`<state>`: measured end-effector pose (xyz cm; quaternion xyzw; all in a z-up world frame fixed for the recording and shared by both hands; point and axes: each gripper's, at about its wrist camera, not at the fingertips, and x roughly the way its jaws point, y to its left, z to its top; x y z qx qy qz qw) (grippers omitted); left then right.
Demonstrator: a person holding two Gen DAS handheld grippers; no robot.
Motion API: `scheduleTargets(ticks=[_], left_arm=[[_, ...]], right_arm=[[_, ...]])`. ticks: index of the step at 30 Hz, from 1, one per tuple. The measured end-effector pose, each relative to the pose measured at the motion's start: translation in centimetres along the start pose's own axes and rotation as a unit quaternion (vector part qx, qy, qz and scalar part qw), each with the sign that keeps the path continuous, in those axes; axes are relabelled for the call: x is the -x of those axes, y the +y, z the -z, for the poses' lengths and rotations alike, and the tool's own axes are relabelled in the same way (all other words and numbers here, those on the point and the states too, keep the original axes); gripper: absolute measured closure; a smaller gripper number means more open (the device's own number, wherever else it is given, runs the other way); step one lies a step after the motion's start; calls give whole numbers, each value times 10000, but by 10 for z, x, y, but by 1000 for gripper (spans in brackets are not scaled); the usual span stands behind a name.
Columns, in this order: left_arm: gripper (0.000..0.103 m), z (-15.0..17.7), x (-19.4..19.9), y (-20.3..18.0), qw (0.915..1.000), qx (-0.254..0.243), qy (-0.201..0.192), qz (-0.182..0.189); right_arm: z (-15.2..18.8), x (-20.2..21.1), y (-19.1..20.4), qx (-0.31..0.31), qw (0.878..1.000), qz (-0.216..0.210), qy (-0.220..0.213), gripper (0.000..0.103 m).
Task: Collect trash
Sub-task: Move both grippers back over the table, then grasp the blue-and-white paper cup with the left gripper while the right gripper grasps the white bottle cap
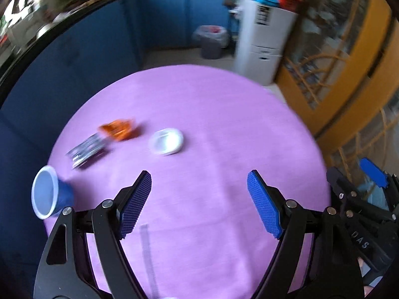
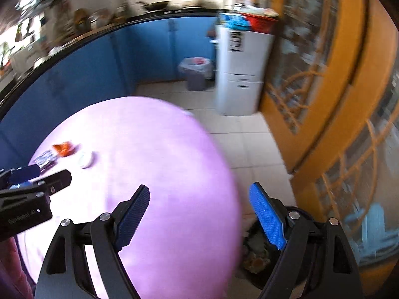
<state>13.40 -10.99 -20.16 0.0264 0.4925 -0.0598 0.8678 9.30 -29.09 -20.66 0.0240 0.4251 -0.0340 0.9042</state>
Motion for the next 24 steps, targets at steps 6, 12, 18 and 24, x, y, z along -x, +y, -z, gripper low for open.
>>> scheduleTargets(ticks=[6, 12, 18, 24], left_arm=[[24, 36, 7, 86, 9936, 797, 86, -797], [8, 62, 10, 148, 9847, 1400, 73, -1035], [8, 66, -11, 182, 9813, 1683, 304, -882], [8, 62, -28, 201, 9806, 1774, 396, -730]], right_arm=[[-10, -12, 70, 553, 9980, -289, 93, 23], [-13, -25, 128, 901, 9944, -507, 239, 23], [-15, -43, 167, 1181, 9908, -516, 423, 23], [-23, -67, 182, 1238, 9895, -416, 613, 23]])
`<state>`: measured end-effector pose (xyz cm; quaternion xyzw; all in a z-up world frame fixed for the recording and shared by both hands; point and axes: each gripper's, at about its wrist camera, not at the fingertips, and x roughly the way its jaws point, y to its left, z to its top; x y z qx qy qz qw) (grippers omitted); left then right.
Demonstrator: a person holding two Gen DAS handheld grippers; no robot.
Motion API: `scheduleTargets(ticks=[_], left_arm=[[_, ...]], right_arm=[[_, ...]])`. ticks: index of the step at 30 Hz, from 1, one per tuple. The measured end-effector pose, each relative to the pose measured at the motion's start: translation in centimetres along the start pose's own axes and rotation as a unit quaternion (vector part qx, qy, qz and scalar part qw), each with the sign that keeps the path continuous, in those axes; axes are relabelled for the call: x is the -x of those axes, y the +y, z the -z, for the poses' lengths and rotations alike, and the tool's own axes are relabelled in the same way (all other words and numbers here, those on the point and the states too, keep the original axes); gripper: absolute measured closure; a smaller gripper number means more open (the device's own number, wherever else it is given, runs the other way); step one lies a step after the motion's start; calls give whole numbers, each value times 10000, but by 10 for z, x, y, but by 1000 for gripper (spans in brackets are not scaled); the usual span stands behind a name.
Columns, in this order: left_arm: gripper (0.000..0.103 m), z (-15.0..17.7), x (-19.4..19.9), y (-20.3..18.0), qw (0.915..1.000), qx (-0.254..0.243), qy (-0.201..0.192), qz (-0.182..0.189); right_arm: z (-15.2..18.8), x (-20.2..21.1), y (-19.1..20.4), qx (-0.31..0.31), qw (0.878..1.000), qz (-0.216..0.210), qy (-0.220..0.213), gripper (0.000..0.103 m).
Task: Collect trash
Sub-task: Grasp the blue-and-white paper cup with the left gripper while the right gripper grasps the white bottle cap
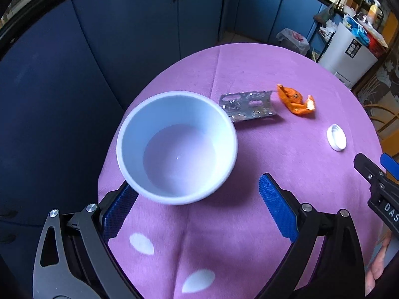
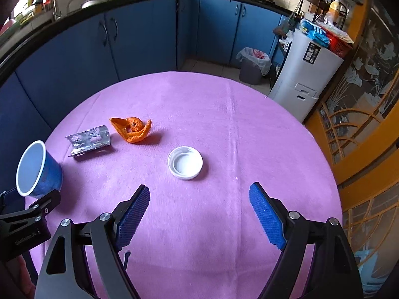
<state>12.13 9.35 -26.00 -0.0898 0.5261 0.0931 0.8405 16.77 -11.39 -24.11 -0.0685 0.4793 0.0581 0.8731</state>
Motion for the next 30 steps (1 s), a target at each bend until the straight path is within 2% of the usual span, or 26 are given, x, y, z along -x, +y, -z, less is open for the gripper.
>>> scheduleTargets(ticks=[6, 12, 14, 16, 17, 19, 24, 30], left_arm=[[8, -9, -12, 12, 9997, 87, 99, 183], [9, -12, -22, 16, 9995, 105, 179, 250], [14, -11, -22, 15, 9995, 88, 155, 247], [19, -11, -21, 13, 9996, 7, 114, 249], [28, -11, -20, 11, 9997, -30, 81, 242], [28, -13, -21, 9, 9995, -75, 89, 293], [28, -13, -9, 2, 9992, -80, -31, 389], [28, -12, 9, -19, 9979, -319, -227, 509]], right_arm=[[-13, -29, 8, -8, 9996, -130, 257, 23], [-20, -50, 13, 24, 9991, -12, 422, 23], [-20, -53, 11, -21, 9989, 16, 462, 27], [-17, -55, 10, -37, 9987, 7, 512, 43], [-17, -55, 9, -82, 9986, -106, 515, 45], [-16, -52, 8, -107, 9986, -177, 489, 63], [-11, -36, 14, 156, 9995, -19, 282, 65], [-2, -10, 1, 66, 9999, -42, 80, 65]])
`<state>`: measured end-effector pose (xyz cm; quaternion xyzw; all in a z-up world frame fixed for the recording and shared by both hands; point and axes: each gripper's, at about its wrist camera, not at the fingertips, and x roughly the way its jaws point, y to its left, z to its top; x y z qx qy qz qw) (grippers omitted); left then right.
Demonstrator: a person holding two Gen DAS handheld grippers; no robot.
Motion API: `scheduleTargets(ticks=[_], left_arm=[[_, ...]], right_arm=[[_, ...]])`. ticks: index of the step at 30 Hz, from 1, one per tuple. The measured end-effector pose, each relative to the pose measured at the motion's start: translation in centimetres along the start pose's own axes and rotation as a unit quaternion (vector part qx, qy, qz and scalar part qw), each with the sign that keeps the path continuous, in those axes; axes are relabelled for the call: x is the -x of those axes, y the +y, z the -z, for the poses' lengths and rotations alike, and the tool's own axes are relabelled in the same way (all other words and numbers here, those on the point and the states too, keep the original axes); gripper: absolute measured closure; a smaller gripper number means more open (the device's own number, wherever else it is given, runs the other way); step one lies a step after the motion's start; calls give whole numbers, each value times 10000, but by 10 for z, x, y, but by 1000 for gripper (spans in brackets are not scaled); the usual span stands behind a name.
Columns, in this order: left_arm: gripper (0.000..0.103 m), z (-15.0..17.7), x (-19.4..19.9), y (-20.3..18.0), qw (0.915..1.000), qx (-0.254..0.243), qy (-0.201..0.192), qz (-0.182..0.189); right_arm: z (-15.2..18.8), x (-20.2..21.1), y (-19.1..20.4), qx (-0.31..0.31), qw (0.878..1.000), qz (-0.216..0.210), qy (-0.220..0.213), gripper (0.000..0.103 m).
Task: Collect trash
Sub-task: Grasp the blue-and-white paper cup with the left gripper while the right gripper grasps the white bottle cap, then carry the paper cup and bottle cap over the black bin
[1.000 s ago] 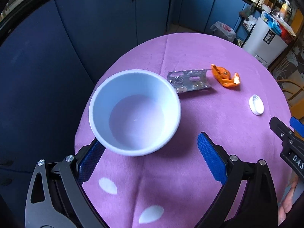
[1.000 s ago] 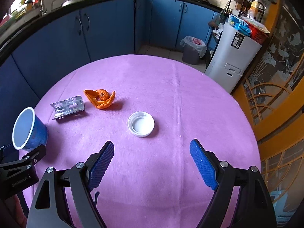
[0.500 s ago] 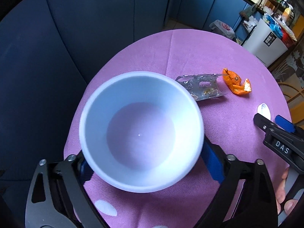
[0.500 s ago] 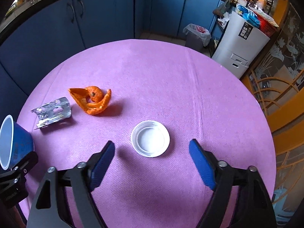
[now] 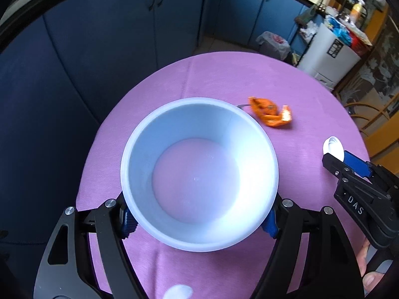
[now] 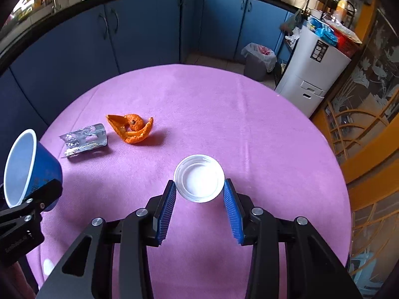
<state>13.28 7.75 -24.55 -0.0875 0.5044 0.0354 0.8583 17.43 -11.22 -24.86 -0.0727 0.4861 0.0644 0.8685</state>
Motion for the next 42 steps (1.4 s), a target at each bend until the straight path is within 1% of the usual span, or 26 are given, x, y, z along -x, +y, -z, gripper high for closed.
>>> scheduleTargets(ticks=[6, 9, 16, 18, 24, 28, 33, 36, 42], left_arm=[[28, 2, 8, -37, 9993, -351, -88, 106], [28, 3, 9, -64, 9982, -566, -122, 184], [28, 8, 17, -129, 9929, -1105, -204, 381], [28, 12, 19, -142, 9912, -1235, -204, 425], [28, 20, 23, -202, 9819, -1784, -207, 597], [28, 33, 27, -247, 9721, -2219, -254, 721], [28, 50, 30, -292, 9609, -2626, -247, 847], [28, 59, 30, -310, 9559, -2787, -229, 903], [28, 69, 28, -339, 9497, -2982, -202, 930]], right_arm=[[14, 26, -35, -328, 9993, 66, -187, 65], [22, 37, -57, -513, 9983, 133, -250, 65], [44, 57, -112, -925, 9944, 320, -388, 64], [51, 63, -126, -1048, 9928, 384, -436, 65], [73, 75, -173, -1493, 9861, 509, -520, 65], [91, 80, -201, -1778, 9808, 609, -521, 65], [115, 83, -239, -2163, 9725, 729, -472, 64], [129, 84, -259, -2367, 9673, 801, -432, 64], [153, 84, -292, -2736, 9568, 910, -365, 64]])
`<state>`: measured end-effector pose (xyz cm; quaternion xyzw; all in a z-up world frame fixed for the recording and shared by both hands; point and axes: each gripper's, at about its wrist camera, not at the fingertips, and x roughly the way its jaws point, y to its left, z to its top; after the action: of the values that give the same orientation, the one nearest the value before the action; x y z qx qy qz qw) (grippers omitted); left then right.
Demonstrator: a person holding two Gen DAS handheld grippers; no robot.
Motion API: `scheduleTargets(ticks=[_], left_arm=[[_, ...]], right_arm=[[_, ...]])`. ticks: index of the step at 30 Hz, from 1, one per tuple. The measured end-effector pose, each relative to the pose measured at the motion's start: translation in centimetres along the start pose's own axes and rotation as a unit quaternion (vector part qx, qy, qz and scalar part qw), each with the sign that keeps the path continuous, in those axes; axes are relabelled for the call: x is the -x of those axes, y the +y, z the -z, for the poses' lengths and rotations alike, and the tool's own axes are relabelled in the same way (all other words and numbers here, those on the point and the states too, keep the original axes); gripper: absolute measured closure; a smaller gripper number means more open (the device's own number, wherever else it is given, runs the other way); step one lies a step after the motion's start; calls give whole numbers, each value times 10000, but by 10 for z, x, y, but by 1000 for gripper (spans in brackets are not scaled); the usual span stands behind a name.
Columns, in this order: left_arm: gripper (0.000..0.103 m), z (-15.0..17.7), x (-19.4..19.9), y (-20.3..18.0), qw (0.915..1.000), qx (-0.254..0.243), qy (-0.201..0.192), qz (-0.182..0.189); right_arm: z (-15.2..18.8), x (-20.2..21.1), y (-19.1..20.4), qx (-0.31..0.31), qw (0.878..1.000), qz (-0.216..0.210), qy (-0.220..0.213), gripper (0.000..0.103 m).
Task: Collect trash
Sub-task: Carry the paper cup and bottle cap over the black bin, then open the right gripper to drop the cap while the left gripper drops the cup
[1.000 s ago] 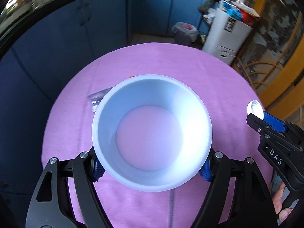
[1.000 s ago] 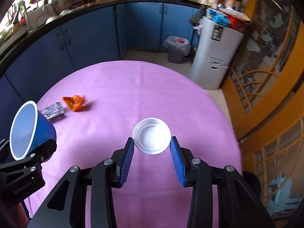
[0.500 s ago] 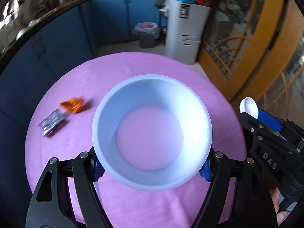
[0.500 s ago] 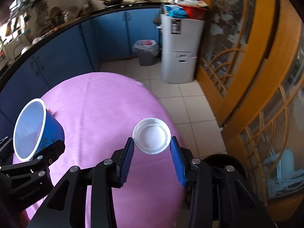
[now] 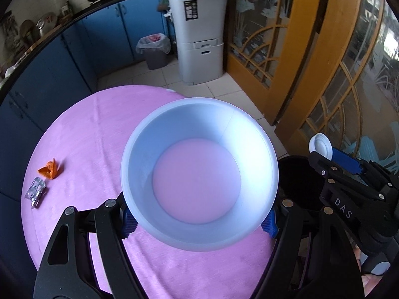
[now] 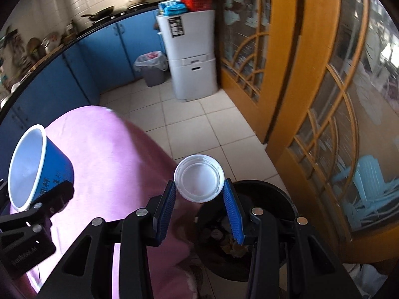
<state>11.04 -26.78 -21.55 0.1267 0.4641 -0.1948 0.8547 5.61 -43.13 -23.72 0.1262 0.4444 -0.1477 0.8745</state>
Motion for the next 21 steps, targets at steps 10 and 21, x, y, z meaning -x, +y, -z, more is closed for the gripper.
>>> scheduleTargets(ticks=[10, 21], left_arm=[[28, -9, -11, -45, 9995, -298, 83, 43], [28, -15, -14, -87, 9982, -578, 124, 141]], right_arm=[[5, -6, -35, -188, 9995, 238, -14, 63], [10, 2, -74, -593, 9969, 481, -188, 24]])
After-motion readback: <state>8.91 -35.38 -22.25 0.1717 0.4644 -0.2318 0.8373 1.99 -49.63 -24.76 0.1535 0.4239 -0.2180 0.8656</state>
